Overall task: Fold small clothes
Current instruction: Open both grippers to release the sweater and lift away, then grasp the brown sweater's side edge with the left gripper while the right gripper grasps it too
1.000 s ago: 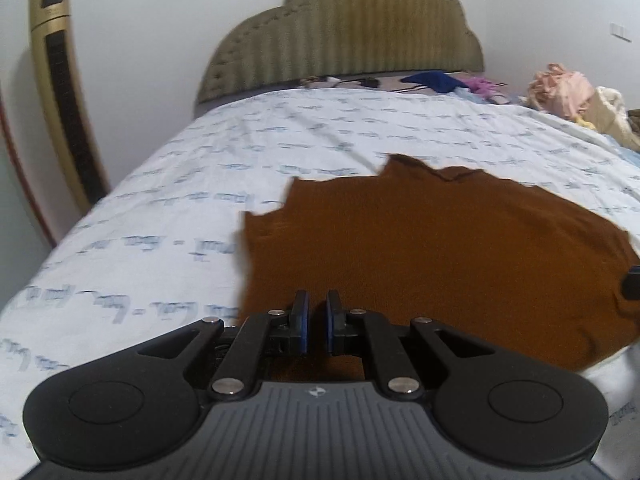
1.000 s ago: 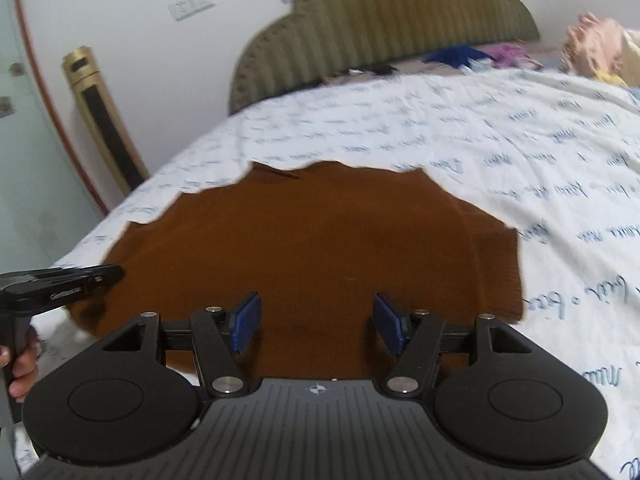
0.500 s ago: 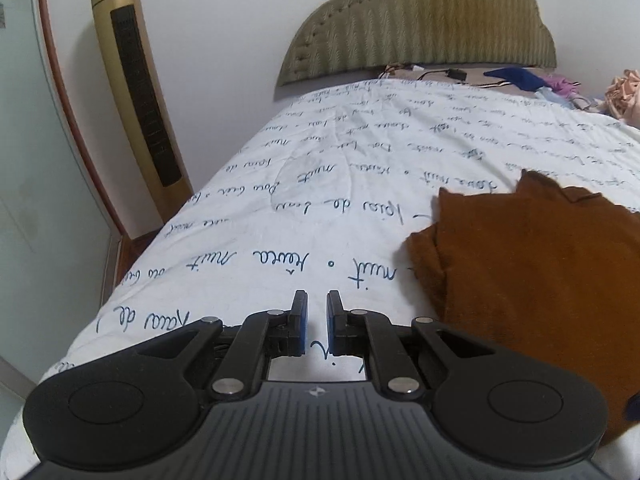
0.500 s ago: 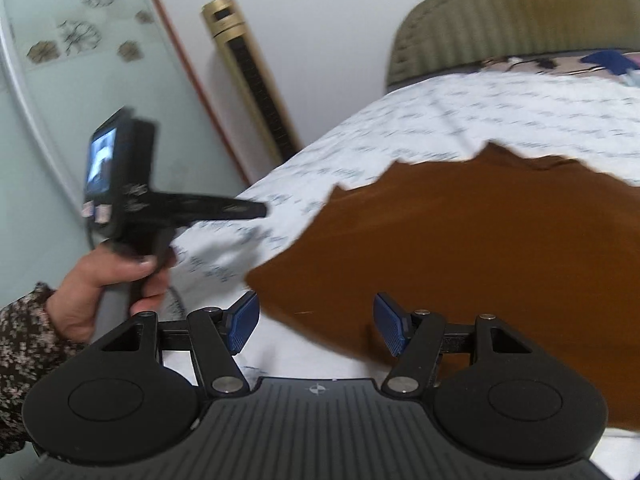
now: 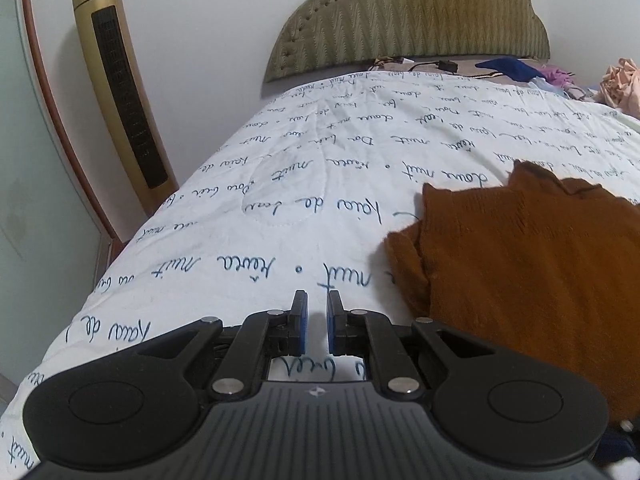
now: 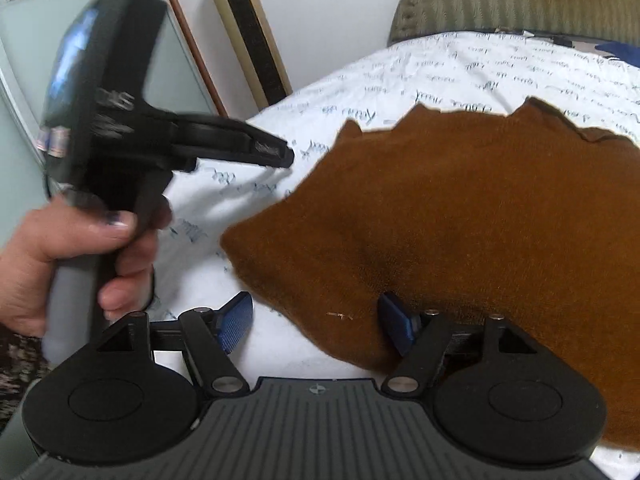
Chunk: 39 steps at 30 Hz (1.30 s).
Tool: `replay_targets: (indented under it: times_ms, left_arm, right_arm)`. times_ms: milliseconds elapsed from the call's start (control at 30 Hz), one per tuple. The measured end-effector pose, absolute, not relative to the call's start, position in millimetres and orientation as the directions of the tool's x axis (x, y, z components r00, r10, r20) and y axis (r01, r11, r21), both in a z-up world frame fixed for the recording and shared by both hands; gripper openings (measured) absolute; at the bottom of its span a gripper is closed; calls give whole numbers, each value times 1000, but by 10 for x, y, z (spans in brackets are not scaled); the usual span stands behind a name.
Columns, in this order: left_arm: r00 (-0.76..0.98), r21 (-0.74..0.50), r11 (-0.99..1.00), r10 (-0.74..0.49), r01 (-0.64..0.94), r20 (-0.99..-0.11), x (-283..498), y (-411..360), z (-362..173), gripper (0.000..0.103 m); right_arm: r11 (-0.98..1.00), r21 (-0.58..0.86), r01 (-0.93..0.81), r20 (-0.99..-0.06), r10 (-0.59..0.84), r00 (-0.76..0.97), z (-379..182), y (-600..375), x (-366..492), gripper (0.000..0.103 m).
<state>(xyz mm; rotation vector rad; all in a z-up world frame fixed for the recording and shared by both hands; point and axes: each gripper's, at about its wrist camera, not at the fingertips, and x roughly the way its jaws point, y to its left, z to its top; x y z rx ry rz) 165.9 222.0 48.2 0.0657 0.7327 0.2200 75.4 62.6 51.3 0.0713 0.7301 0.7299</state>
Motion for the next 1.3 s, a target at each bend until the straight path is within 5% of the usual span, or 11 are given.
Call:
replay_targets:
  times_ms: [167,367,633,1300]
  left_arm:
    - [697,89,983,178,-162,-695,1902,2356,446,10]
    - [683,-140,988,-59,-64,-728,2249,2593,474,10]
    - [606,-252,968,-202,2,-770,2634,2506,374,9]
    - [554,-432,901,-378,37,-742,2722,2643,388,10]
  right_arm:
    - [748,202,-632,-568,615,547,589,805,553,70]
    - [782,66,-620,-548,548,632,620,965,364,70]
    - [804,-144,-576,-564,412,716,454,1261,351,70]
    - [807,-100,-582,-578,429,695,376,1289,513,71]
